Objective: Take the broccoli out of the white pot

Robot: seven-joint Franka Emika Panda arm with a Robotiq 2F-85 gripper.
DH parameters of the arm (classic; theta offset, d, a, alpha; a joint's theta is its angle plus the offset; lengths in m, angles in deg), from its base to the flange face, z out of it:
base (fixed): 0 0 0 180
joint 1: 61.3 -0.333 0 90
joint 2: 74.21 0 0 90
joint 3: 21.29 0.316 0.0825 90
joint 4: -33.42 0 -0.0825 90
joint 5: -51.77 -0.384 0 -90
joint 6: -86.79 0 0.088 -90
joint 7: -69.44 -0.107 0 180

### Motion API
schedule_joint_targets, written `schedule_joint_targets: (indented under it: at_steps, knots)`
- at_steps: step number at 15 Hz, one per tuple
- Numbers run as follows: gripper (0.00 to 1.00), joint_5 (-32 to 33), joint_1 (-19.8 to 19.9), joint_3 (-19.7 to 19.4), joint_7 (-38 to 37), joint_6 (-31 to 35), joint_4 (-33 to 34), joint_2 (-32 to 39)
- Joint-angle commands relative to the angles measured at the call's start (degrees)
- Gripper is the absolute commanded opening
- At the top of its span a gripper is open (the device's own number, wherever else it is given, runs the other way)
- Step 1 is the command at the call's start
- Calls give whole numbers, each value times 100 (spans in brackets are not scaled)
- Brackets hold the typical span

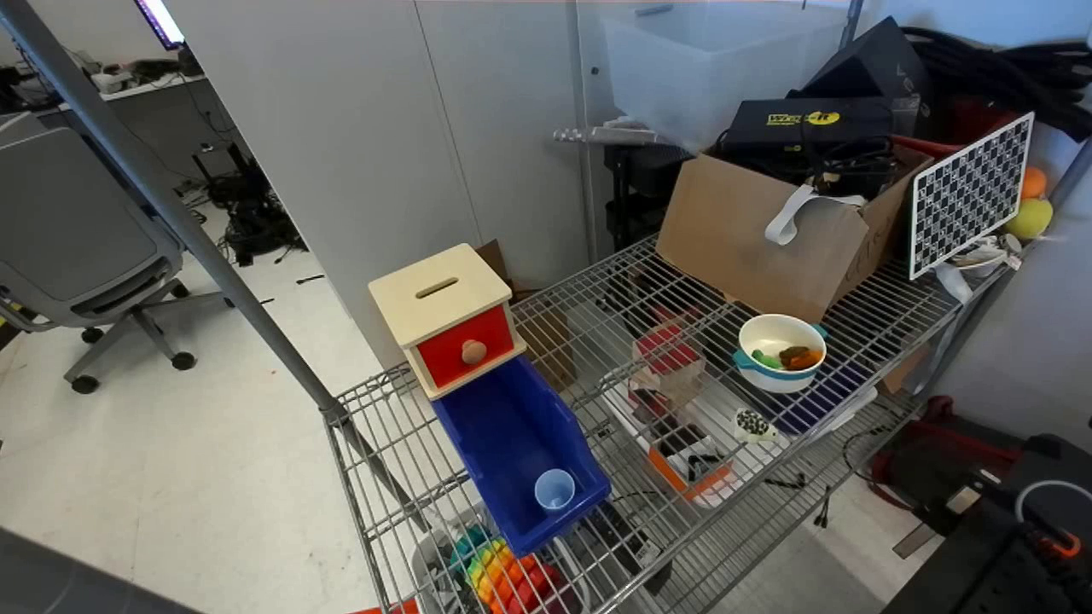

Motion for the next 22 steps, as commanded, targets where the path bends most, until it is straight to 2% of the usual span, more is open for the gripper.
schedule_joint_targets:
  at_steps: [1, 14, 18, 22]
  knots:
    - [100, 7, -18, -15, -9, -9, 7, 2]
    - [100, 7, -18, -15, -9, -9, 7, 2]
    - [100, 59, 33, 59, -287, 169, 391, 768]
    - [100, 54, 39, -4, -208, 332, 1180, 1841]
